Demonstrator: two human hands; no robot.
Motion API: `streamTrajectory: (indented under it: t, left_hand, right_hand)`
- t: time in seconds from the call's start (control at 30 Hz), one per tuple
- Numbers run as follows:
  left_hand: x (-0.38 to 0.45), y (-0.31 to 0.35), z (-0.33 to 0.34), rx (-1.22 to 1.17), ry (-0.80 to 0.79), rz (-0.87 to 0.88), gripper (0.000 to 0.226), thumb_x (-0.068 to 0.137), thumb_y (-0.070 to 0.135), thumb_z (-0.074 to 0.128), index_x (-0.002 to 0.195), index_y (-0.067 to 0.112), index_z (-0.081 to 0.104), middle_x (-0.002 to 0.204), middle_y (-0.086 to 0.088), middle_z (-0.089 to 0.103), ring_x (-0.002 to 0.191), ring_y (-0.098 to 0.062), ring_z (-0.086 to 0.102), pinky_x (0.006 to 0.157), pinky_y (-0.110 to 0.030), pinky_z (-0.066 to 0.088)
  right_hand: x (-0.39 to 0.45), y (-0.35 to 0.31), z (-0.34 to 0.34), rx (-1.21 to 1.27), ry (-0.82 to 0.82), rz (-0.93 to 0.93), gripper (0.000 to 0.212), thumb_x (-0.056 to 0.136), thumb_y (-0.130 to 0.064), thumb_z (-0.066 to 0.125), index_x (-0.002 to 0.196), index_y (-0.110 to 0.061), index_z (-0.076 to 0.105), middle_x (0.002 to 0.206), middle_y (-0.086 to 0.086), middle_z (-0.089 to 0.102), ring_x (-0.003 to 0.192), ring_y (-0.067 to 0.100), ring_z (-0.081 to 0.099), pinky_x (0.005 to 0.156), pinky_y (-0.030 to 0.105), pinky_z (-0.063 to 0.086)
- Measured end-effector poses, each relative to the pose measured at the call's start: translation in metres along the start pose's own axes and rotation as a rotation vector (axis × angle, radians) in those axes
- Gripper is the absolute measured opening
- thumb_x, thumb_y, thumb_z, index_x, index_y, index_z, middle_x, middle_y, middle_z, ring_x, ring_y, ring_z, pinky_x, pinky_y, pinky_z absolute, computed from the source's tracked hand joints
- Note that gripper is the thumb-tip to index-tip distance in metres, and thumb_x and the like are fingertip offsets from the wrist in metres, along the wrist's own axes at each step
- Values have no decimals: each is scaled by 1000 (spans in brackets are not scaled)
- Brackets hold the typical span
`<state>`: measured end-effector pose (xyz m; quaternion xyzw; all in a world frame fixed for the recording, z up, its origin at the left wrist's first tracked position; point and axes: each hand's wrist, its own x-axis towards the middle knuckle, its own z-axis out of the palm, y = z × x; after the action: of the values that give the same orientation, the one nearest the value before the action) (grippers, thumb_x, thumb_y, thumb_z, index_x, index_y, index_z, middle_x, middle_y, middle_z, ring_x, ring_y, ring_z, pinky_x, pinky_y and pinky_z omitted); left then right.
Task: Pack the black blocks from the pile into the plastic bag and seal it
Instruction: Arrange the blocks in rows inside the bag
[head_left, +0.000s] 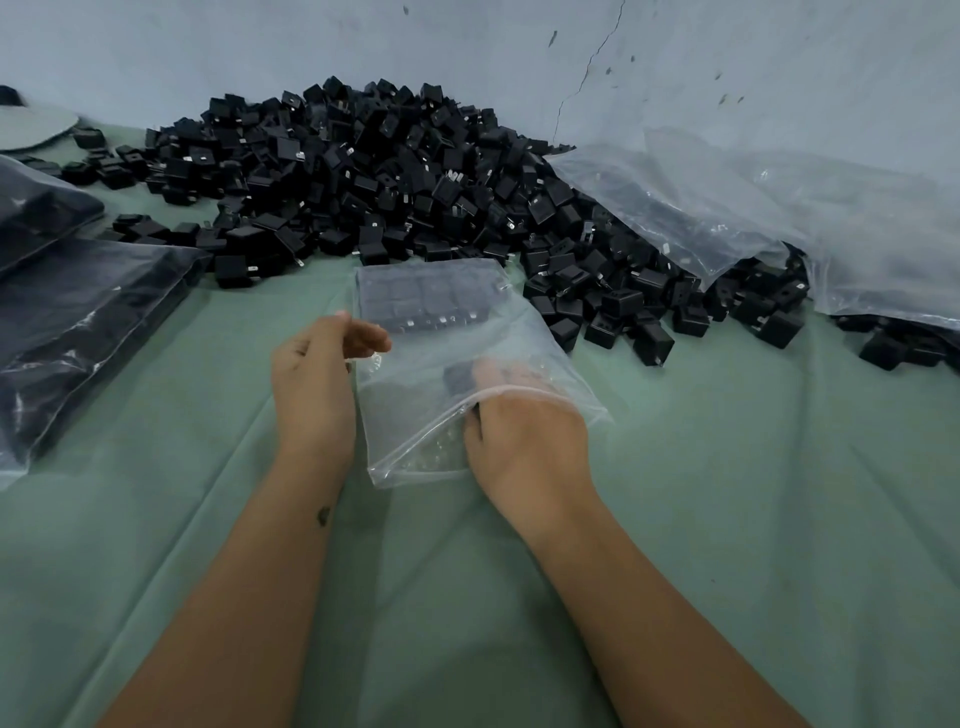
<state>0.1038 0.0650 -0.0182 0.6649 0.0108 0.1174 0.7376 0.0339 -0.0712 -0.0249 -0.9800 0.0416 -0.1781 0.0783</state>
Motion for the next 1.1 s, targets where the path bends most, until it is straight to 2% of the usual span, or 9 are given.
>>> streamTrajectory:
  t: [0.2,0.37,0.43,0.5,0.57,0.67,0.8,0.97,1.1]
  left_hand:
    - [0,-6,3,100,2,30,24,98,23,44,99,23,68,88,5,63,68,13,51,69,-14,43]
    - [0,-10,3,165,-18,55,21,93,24,48,90,37,64,76,21,62,56,11,47,48,-6,36]
    - [1,-12,4,188,-14,45,18,92,22,51,96,34,64,65,27,58,51,9,46,44,-7,34]
    - [2,-14,4,212,-6,46,19,91,22,53,103,30,63,63,20,56,48,5,45,43,-8,35]
    - [3,-15,4,234,-16,54,21,90,23,53,107,30,62,70,14,56,48,3,43,44,-10,35]
    - [3,-17,3,282,-42,59,22,89,24,53,108,33,59,84,12,59,57,3,48,52,-18,39]
    - [2,-17,2,363,-84,79,26,88,20,54,109,33,62,102,13,62,104,-18,55,77,-33,45]
    - [-1,-16,4,550,-180,129,28,87,25,57,104,45,67,126,4,51,121,-13,42,105,-34,35]
    - [-2,-15,3,611,-214,100,27,87,28,57,100,48,68,129,6,49,128,-17,40,112,-41,33]
  right_hand:
    - [-6,-2,-6,195,159,35,38,85,-34,53,55,-27,30,54,-11,37,53,8,40,46,20,30]
    - [-7,-4,-4,132,-5,-6,36,85,-45,37,60,-23,51,63,-8,45,57,8,41,59,28,39]
    - [-8,-2,-2,94,-30,-13,28,91,-41,41,91,-27,65,88,-8,54,76,13,47,74,31,44]
    - [-8,0,0,28,-30,-33,37,94,-37,40,128,-28,54,100,-4,60,92,19,47,95,33,40]
    - [-7,1,0,-38,-89,-27,41,95,-36,34,129,-25,55,96,-4,63,98,20,48,103,33,33]
    - [-7,1,2,-101,-173,1,44,96,-37,27,109,-25,68,91,-6,67,99,19,53,110,30,25]
    - [-8,0,2,-42,-123,14,38,95,-35,34,127,-25,53,112,4,59,105,26,45,100,36,32]
    - [0,-1,9,-171,-122,124,37,94,-37,44,126,-19,50,130,8,46,117,29,43,94,39,38]
    - [7,0,9,-173,-148,195,43,92,-40,45,128,-17,44,130,9,42,118,28,42,93,37,39]
